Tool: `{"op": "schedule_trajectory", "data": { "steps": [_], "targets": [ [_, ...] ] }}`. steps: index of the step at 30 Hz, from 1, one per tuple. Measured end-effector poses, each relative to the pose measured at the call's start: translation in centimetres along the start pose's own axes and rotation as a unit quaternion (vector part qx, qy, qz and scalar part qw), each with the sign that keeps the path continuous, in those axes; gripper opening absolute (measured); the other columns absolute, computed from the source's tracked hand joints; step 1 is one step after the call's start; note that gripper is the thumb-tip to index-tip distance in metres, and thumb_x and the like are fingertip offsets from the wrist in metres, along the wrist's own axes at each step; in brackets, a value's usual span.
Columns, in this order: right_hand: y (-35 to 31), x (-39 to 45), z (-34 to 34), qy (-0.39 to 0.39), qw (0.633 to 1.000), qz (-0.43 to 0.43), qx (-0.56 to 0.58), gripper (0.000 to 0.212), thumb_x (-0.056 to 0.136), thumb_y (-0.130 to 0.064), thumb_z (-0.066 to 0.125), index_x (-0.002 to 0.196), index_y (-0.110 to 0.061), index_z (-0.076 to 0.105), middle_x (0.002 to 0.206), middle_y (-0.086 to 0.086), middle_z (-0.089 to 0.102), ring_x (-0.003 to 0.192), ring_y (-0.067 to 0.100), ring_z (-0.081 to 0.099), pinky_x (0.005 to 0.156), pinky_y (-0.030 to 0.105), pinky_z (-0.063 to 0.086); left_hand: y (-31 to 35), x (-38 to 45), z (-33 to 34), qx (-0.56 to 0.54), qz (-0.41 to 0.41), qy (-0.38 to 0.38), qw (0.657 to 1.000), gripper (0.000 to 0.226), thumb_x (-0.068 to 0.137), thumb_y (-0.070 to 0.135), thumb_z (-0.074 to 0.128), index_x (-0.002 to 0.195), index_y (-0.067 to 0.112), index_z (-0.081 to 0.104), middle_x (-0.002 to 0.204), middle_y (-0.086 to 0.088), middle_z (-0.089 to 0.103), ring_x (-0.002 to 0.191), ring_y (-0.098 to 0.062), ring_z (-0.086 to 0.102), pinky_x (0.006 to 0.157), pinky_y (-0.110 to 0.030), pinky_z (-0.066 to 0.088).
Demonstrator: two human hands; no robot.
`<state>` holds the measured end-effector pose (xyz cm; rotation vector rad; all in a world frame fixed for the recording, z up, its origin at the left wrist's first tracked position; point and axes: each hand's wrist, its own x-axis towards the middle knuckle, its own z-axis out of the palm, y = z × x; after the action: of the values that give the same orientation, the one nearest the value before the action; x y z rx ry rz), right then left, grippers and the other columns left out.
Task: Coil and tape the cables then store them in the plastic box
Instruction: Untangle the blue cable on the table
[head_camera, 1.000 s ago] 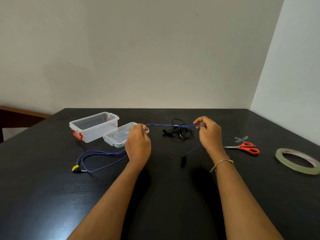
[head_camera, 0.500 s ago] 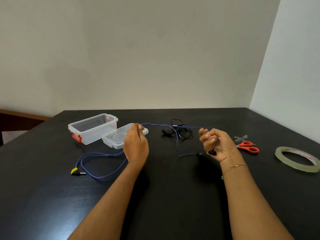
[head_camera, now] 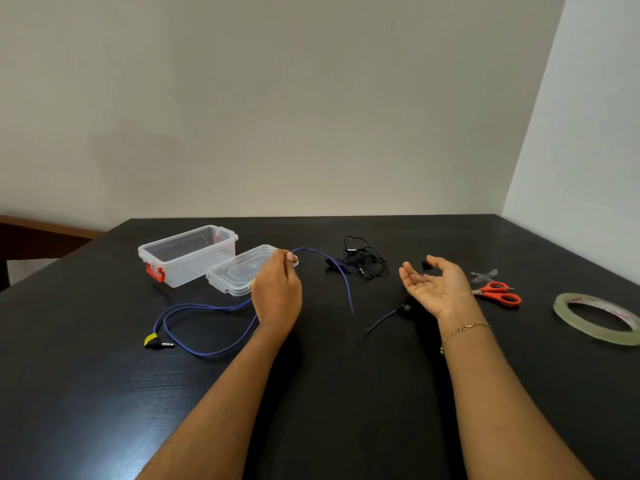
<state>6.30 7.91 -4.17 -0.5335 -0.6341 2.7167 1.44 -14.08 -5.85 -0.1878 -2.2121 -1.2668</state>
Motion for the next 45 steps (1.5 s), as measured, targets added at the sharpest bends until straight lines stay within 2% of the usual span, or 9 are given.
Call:
{"op": "schedule_trajectory", "data": {
  "steps": [5, 11, 15, 18, 23, 26, 33, 38, 45],
  "targets": [
    [0.6, -0.2, 1.0, 0.061, 0.981, -0.021, -0.184, 0.049, 0.091, -0.012, 0.050, 0.135, 0.000, 0.033, 0.115, 0.020, 0.049, 0.078, 0.024, 0.057, 0.066, 0.035, 0.053, -0.1, 0.1, -0.1, 0.007, -0.002, 0.013, 1.000, 0.022, 0.097, 0.015, 0.041, 0.100, 0.006, 0.061, 0.092, -0.013, 0.065, 0.076, -0.014, 0.050, 0.070, -0.029, 0.040],
    [1.1, -2.6, 1.7, -0.104, 0.560, -0.013, -0.822, 0.039, 0.073, -0.049, 0.069, 0.098, -0.020, 0.064, 0.101, -0.003, 0.057, 0.096, 0.015, 0.051, 0.085, 0.032, 0.040, -0.3, 0.3, -0.2, 0.020, -0.007, 0.017, 1.000, 0.022, 0.097, 0.015, 0.041, 0.098, 0.006, 0.061, 0.093, -0.013, 0.066, 0.078, -0.019, 0.054, 0.075, -0.034, 0.044],
    [0.4, -3.3, 1.8, -0.174, 0.472, 0.059, -0.862, 0.028, 0.077, -0.019, 0.073, 0.102, -0.020, 0.062, 0.102, -0.004, 0.052, 0.102, 0.012, 0.048, 0.092, 0.030, 0.038, -0.5, 0.4, -0.3, 0.023, -0.014, 0.019, 0.999, 0.024, 0.097, 0.016, 0.039, 0.099, 0.004, 0.061, 0.093, -0.014, 0.066, 0.078, -0.020, 0.054, 0.070, -0.032, 0.041],
    [0.0, -2.6, 1.2, -0.156, 0.499, -0.005, -0.853, 0.015, 0.079, -0.003, 0.068, 0.090, -0.014, 0.067, 0.081, -0.006, 0.059, 0.079, 0.005, 0.054, 0.072, 0.019, 0.042, -0.7, 0.4, -0.1, 0.021, -0.014, 0.017, 1.000, 0.025, 0.098, 0.017, 0.039, 0.099, 0.005, 0.060, 0.091, -0.013, 0.066, 0.077, -0.017, 0.053, 0.069, -0.030, 0.041],
    [0.7, -1.0, 0.1, -0.093, 0.735, -0.233, -0.630, 0.017, 0.081, 0.005, 0.063, 0.076, -0.011, 0.065, 0.077, 0.004, 0.063, 0.071, 0.012, 0.058, 0.065, 0.019, 0.049, -0.6, 0.3, 0.0, 0.018, -0.020, 0.027, 0.999, 0.028, 0.097, 0.018, 0.037, 0.082, 0.007, 0.057, 0.080, -0.010, 0.063, 0.075, -0.022, 0.055, 0.079, -0.038, 0.039],
    [1.5, 0.7, 0.4, 0.012, 0.794, -0.327, -0.512, 0.014, 0.085, 0.004, 0.058, 0.084, -0.007, 0.065, 0.080, 0.004, 0.062, 0.068, 0.011, 0.060, 0.054, 0.013, 0.050, -0.6, 0.2, 0.0, 0.030, -0.019, 0.041, 0.999, 0.036, 0.092, 0.022, 0.032, 0.072, 0.007, 0.058, 0.072, -0.009, 0.061, 0.073, -0.022, 0.052, 0.078, -0.032, 0.027],
    [1.3, 2.4, 1.6, 0.107, 0.957, -0.251, -0.103, 0.013, 0.088, 0.006, 0.054, 0.082, -0.004, 0.059, 0.081, 0.004, 0.056, 0.077, 0.014, 0.059, 0.067, 0.020, 0.057, -0.4, 0.2, -0.6, 0.027, -0.001, 0.060, 0.998, 0.035, 0.076, 0.026, 0.029, 0.053, 0.012, 0.051, 0.054, -0.002, 0.046, 0.069, -0.015, 0.040, 0.073, -0.027, 0.016],
    [-0.6, 1.7, 1.0, 0.098, 0.972, -0.206, 0.052, 0.018, 0.089, 0.003, 0.053, 0.076, -0.009, 0.055, 0.085, 0.003, 0.056, 0.073, 0.013, 0.061, 0.074, 0.025, 0.057, -0.4, 0.0, -0.8, -0.025, 0.038, 0.054, 0.998, 0.037, 0.070, 0.040, 0.021, 0.042, 0.023, 0.038, 0.046, 0.011, 0.035, 0.060, -0.007, 0.035, 0.070, -0.023, 0.013],
    [2.6, 4.1, 1.5, -0.057, 0.885, -0.280, -0.366, 0.020, 0.088, 0.007, 0.052, 0.078, -0.009, 0.059, 0.087, 0.007, 0.064, 0.099, 0.021, 0.061, 0.080, 0.021, 0.055, -0.7, 0.3, -0.2, -0.119, 0.046, 0.039, 0.991, 0.057, 0.066, 0.043, 0.024, 0.051, -0.001, 0.056, 0.050, 0.004, 0.039, 0.061, -0.006, 0.039, 0.070, -0.024, 0.016]
  ]
}}
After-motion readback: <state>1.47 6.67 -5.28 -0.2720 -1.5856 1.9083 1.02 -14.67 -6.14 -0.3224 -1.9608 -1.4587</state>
